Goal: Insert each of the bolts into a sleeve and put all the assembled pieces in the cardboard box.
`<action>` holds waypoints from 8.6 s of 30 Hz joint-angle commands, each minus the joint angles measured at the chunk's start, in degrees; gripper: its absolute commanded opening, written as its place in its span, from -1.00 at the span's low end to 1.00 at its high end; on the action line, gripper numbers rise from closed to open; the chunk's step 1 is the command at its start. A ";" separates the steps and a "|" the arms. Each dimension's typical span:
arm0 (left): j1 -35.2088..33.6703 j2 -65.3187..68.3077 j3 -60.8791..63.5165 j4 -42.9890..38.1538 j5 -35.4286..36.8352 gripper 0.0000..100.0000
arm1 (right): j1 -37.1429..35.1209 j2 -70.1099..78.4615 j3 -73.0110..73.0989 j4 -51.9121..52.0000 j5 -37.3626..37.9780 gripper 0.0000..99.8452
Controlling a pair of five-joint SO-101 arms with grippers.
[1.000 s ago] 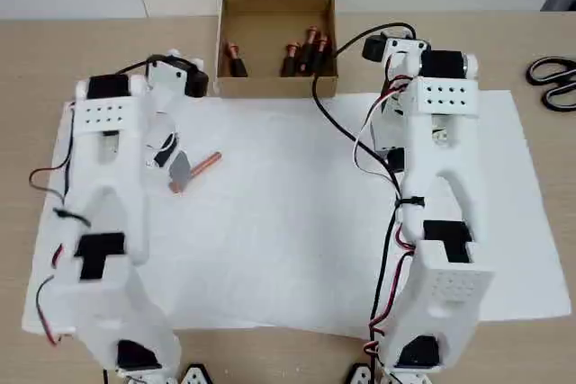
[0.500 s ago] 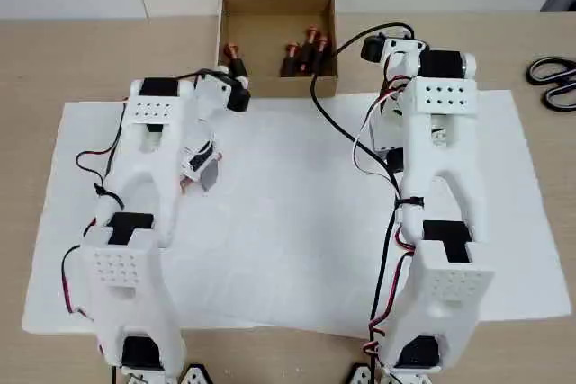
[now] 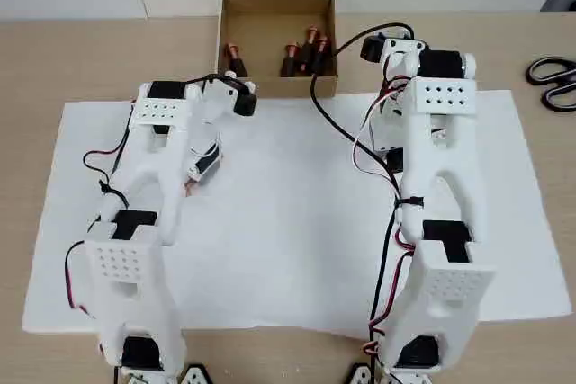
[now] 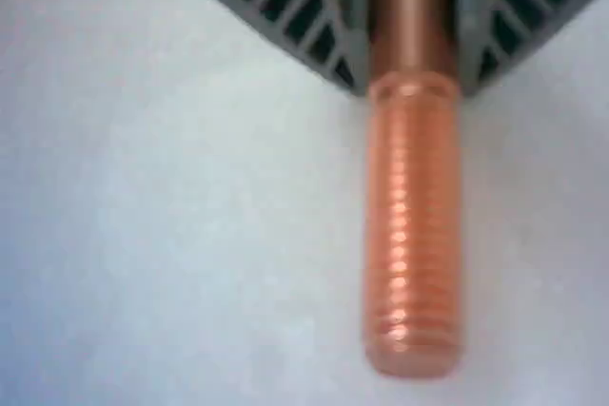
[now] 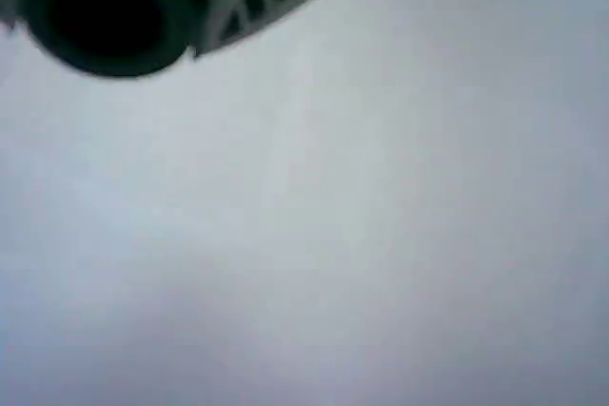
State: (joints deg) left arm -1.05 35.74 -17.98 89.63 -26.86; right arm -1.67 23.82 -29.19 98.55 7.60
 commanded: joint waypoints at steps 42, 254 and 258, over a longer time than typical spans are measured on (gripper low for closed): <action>7.47 3.96 -13.93 9.85 -61.98 -0.85 | 0.22 -4.18 0.00 1.10 0.18 -0.99; 3.43 -34.73 12.09 0.44 25.14 -0.99 | -2.68 -21.05 2.55 1.10 -0.70 -0.99; 3.25 -39.30 5.14 8.35 30.68 -0.99 | -2.59 -32.13 2.81 1.01 -0.70 -0.99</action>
State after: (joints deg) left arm 2.29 1.89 -6.73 93.14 0.22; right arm -4.04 1.93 -26.11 98.73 7.34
